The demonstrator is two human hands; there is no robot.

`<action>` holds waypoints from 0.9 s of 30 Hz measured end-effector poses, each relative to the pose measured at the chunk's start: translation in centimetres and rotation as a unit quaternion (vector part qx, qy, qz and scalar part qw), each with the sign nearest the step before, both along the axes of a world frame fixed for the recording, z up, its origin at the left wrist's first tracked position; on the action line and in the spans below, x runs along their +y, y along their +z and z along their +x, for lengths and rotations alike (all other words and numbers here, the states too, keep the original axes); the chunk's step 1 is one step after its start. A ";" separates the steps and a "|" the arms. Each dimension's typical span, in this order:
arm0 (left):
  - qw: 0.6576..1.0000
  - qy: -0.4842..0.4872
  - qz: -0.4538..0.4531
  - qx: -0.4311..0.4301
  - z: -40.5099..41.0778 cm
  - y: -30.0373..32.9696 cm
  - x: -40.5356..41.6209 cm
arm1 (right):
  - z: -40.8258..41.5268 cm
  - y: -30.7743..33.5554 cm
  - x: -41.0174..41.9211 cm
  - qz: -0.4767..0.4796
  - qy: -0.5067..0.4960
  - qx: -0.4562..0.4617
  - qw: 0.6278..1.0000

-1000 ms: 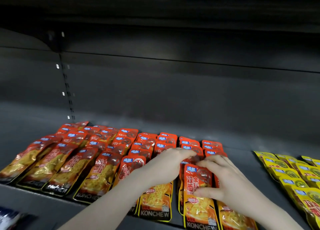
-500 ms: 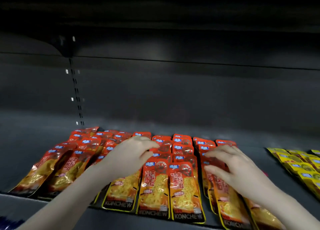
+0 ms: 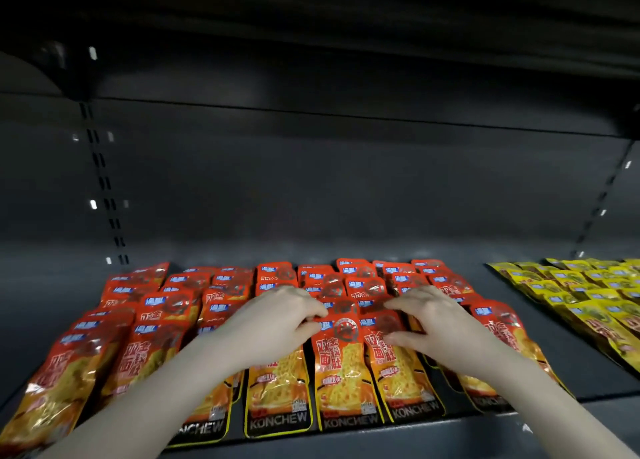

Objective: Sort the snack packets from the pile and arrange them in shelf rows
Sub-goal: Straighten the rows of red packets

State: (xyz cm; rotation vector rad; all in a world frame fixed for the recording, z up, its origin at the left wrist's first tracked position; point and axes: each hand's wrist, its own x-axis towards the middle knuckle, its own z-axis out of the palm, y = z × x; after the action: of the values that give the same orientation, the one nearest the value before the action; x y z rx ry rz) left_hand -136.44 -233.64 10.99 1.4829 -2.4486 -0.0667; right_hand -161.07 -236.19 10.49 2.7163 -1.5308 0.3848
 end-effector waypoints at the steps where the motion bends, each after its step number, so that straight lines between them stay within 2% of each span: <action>1: 1.000 0.000 -0.002 0.004 0.0 -0.1 -0.1 | 0.1 0.0 0.1 0.005 0.002 -0.004 1.000; 9: 0.999 0.002 -0.001 0.041 0.7 -0.9 0.1 | 0.1 -0.2 0.0 0.015 0.008 0.009 1.000; 14: 0.998 0.002 -0.039 0.046 2.3 -0.5 0.3 | 0.2 0.2 -0.5 0.023 0.016 0.002 1.000; 17: 0.996 0.026 -0.066 0.048 4.6 0.1 0.2 | 0.8 0.6 -1.0 0.006 0.006 -0.009 1.000; 27: 0.989 0.134 -0.059 0.023 12.0 -0.6 -0.4 | 5.9 2.1 -7.2 -0.012 -0.005 -0.032 0.999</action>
State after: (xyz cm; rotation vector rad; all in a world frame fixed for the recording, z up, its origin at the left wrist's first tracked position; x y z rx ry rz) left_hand -124.47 -234.01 10.42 1.7208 -2.1554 0.0965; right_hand -155.13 -243.37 12.56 2.7018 -1.5428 0.4906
